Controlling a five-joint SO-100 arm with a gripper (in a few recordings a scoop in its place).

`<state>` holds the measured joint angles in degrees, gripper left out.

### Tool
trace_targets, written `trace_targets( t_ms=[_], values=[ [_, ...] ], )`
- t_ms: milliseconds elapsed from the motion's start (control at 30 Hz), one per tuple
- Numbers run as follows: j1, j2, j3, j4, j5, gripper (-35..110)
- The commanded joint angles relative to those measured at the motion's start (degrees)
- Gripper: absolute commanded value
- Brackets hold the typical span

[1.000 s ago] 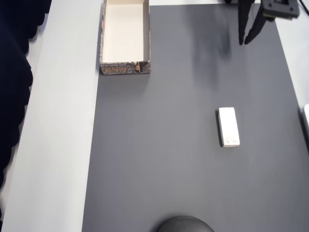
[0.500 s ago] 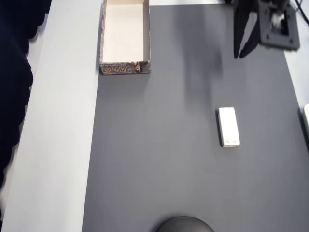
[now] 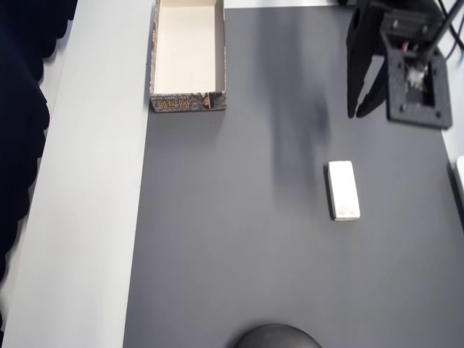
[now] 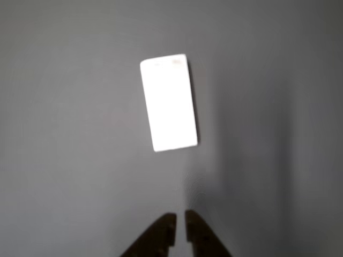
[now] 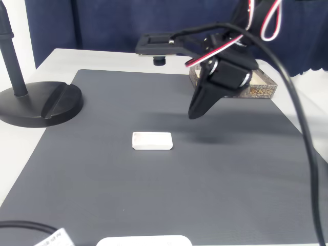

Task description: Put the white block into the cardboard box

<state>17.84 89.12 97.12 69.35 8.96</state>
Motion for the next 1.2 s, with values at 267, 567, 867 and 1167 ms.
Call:
trace_targets(
  t_ms=[267,567,867,1167],
  values=[
    [-0.4,-12.0,-21.1,5.9,4.7,-2],
    [-0.6,-21.6,-32.6,6.9,8.3,-2],
    [-0.6,-27.3,-39.1,10.7,8.6,-2],
    [-0.9,-31.8,-45.1,13.8,12.0,-2]
  ],
)
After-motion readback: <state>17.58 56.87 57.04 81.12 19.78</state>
